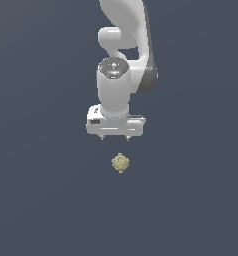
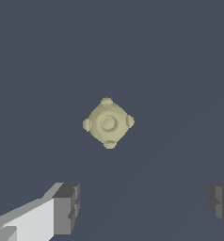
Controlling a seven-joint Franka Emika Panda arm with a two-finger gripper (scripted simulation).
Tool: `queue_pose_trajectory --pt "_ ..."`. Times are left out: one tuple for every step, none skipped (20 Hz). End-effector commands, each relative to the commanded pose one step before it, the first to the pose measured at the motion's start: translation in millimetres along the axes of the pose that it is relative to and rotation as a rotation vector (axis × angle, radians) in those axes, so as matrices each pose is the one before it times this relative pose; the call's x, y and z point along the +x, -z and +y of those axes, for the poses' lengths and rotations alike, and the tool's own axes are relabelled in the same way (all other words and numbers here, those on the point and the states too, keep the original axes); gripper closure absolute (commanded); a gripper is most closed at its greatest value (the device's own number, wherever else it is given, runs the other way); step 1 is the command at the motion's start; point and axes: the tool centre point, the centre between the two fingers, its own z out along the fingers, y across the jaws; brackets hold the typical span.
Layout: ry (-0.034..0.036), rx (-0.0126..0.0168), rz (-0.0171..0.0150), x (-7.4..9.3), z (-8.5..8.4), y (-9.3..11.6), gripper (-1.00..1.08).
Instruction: Pick up the object and move it to a goal position.
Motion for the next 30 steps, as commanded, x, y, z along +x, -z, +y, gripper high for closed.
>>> queue_pose_trajectory --pt "0.00000 0.00000 0.00000 0.00 0.01 0.00 -0.92" --pt "0.00094 -0.00015 0.00020 0.01 -0.11 0.06 -0.92" --pt "0.00284 -0.00043 0.00058 0.02 -0.35 0.19 -0.92" --pt "0.00464 -0.00070 0.00094 0.03 -0.57 0.31 -0.92" --pt "0.00642 -0.00097 0.00130 0.04 -0.77 0.42 -0.92" --pt "0.00818 -0.00123 0.00164 0.06 -0.98 0.54 -0.92" --pt "0.00987 -0.00148 0.00197 0.07 -1.18 0.66 -0.92" --pt "0.00964 -0.00145 0.00191 0.08 -1.14 0.65 -0.92" --pt "0.00770 -0.00115 0.00151 0.07 -0.90 0.52 -0.92" --pt "0.00577 -0.00086 0.00112 0.05 -0.66 0.39 -0.92" --pt "0.00386 -0.00057 0.00074 0.03 -0.44 0.27 -0.92" --pt "0.00190 -0.00027 0.00035 0.01 -0.18 0.13 -0.92" --pt "0.00000 0.00000 0.00000 -0.01 0.03 0.01 -0.92" --pt "-0.00164 0.00025 -0.00032 -0.01 0.10 -0.12 -0.92" --pt "-0.00272 0.00032 -0.00038 0.04 0.25 -0.23 -0.92" --pt "-0.00292 0.00016 -0.00007 0.21 -0.13 -0.33 -0.92" --pt "-0.00431 0.00022 -0.00007 0.31 -0.14 -0.48 -0.92" --pt "-0.00573 0.00031 -0.00014 0.40 -0.14 -0.63 -0.92" --pt "-0.00709 0.00040 -0.00021 0.48 -0.17 -0.78 -0.92" --pt "-0.00852 0.00049 -0.00028 0.56 -0.18 -0.93 -0.92" --pt "-0.00991 0.00056 -0.00034 0.64 -0.23 -1.09 -0.92" --pt "-0.01124 0.00062 -0.00040 0.72 -0.25 -1.23 -0.92" --pt "-0.01240 0.00067 -0.00044 0.79 -0.29 -1.36 -0.92" --pt "-0.01368 0.00071 -0.00048 0.86 -0.33 -1.51 -0.92" --pt "-0.01505 0.00075 -0.00053 0.94 -0.39 -1.67 -0.92" --pt "-0.01638 0.00079 -0.00057 1.02 -0.43 -1.83 -0.92" --pt "-0.01774 0.00082 -0.00063 1.08 -0.49 -1.99 -0.92" --pt "-0.01912 0.00084 -0.00070 1.15 -0.54 -2.15 -0.92" --pt "-0.02050 0.00085 -0.00075 1.21 -0.59 -2.31 -0.92" --pt "-0.02188 0.00085 -0.00081 1.27 -0.66 -2.48 -0.92"
